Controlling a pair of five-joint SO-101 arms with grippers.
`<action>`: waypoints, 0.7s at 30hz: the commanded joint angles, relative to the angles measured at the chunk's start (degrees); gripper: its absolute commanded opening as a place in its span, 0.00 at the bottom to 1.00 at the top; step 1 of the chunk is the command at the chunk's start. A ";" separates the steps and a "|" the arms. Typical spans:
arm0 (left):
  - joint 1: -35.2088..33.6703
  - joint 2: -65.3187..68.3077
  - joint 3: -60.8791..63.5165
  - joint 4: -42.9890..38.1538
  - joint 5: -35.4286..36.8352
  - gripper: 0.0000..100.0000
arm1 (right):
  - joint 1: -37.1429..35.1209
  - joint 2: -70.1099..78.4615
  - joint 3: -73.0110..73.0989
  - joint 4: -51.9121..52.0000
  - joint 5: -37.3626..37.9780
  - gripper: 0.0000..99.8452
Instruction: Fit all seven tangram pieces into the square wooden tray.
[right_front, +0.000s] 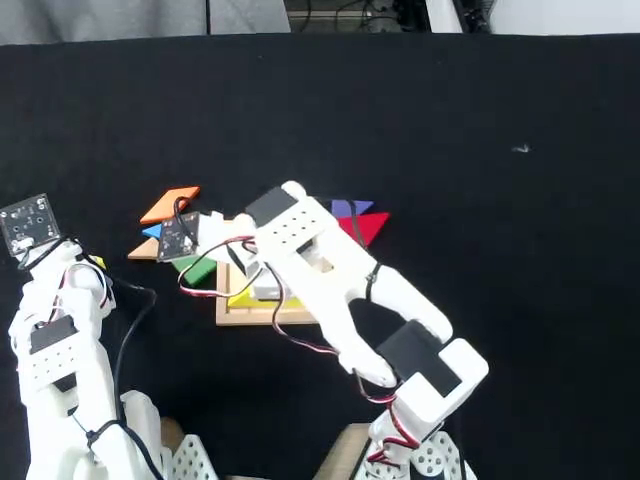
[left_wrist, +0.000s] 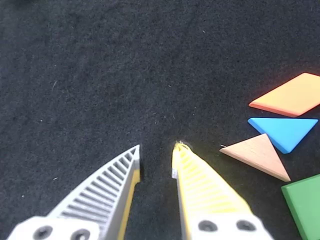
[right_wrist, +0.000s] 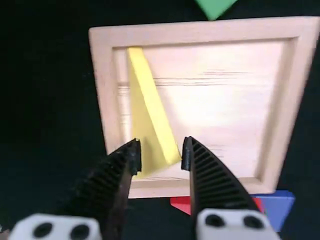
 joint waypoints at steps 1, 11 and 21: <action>-0.31 -1.32 -0.40 0.26 -0.62 0.12 | 2.81 -1.01 -4.97 0.26 -0.26 0.14; -0.31 -1.23 0.22 -1.93 -0.44 0.12 | 8.35 -0.31 -6.73 -5.98 -0.62 0.12; -0.31 -1.23 0.22 -2.02 -0.44 0.12 | 8.79 6.11 -0.75 -23.30 -5.71 0.01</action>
